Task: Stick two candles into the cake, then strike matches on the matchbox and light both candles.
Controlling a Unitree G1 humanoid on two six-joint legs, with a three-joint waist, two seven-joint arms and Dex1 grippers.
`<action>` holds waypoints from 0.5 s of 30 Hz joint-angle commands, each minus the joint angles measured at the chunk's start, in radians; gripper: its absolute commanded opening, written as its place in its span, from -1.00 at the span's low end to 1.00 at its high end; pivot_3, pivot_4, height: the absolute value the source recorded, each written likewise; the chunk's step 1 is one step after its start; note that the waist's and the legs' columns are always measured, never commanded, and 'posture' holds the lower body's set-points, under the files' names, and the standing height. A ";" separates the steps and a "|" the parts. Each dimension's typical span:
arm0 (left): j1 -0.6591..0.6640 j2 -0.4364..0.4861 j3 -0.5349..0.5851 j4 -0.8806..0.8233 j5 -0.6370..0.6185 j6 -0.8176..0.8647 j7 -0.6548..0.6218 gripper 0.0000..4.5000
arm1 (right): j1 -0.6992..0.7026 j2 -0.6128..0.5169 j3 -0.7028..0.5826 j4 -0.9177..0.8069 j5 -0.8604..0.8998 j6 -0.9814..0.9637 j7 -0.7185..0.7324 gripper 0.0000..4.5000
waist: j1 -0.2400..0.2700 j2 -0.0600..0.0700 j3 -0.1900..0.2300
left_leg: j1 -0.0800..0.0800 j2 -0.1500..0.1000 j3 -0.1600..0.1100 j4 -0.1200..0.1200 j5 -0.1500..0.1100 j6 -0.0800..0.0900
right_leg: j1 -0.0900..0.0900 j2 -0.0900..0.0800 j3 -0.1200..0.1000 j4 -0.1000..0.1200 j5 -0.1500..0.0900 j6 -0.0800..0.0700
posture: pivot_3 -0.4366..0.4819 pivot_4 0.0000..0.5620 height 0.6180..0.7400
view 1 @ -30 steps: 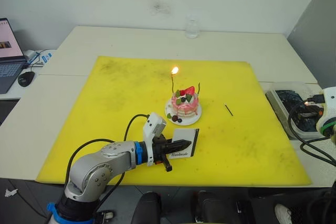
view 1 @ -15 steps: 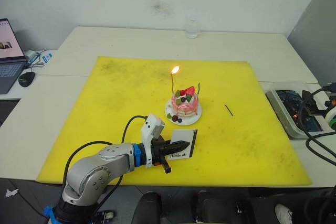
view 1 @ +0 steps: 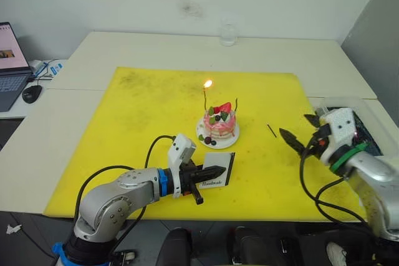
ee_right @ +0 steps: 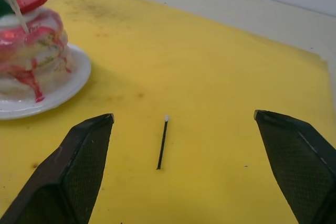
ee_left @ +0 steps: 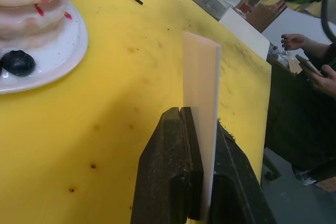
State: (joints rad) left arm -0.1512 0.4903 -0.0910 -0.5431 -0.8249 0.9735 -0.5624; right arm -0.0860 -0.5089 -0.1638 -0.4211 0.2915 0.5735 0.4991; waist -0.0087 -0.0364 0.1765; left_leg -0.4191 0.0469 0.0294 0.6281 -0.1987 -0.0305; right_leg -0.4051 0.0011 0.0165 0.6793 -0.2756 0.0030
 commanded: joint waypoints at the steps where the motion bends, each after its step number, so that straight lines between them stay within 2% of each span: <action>1: -0.009 0.007 0.015 -0.027 -0.023 -0.002 -0.012 -1.00 | -0.043 0.028 0.046 0.085 -0.045 -0.096 -0.012 0.99 | 0.000 0.000 0.000 | 0.000 0.000 0.000 0.000 0.000 0.000 | 0.000 0.000 0.000 0.000 0.000 0.000 | -0.05 -0.47 1.00; 7: -0.006 0.014 0.021 -0.036 -0.030 0.000 -0.005 -1.00 | -0.112 0.102 0.093 0.259 -0.099 -0.201 -0.052 0.99 | 0.000 0.000 0.000 | 0.000 0.000 0.000 0.000 0.000 0.000 | 0.000 0.000 0.000 0.000 0.000 0.000 | -0.05 -0.47 1.00; 15: -0.001 0.022 0.018 -0.041 -0.041 0.000 0.004 -1.00 | -0.152 0.139 0.102 0.358 -0.126 -0.216 -0.089 0.99 | 0.000 0.000 0.000 | 0.000 0.000 0.000 0.000 0.000 0.000 | 0.000 0.000 0.000 0.000 0.000 0.000 | -0.05 -0.47 1.00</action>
State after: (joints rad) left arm -0.1515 0.5085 -0.0875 -0.5456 -0.8519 0.9759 -0.5576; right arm -0.2198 -0.3753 -0.0552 -0.0563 0.1675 0.3586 0.4276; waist -0.0084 -0.0363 0.1765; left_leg -0.4191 0.0471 0.0293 0.6280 -0.1987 -0.0306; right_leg -0.4052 0.0013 0.0166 0.6799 -0.2755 0.0030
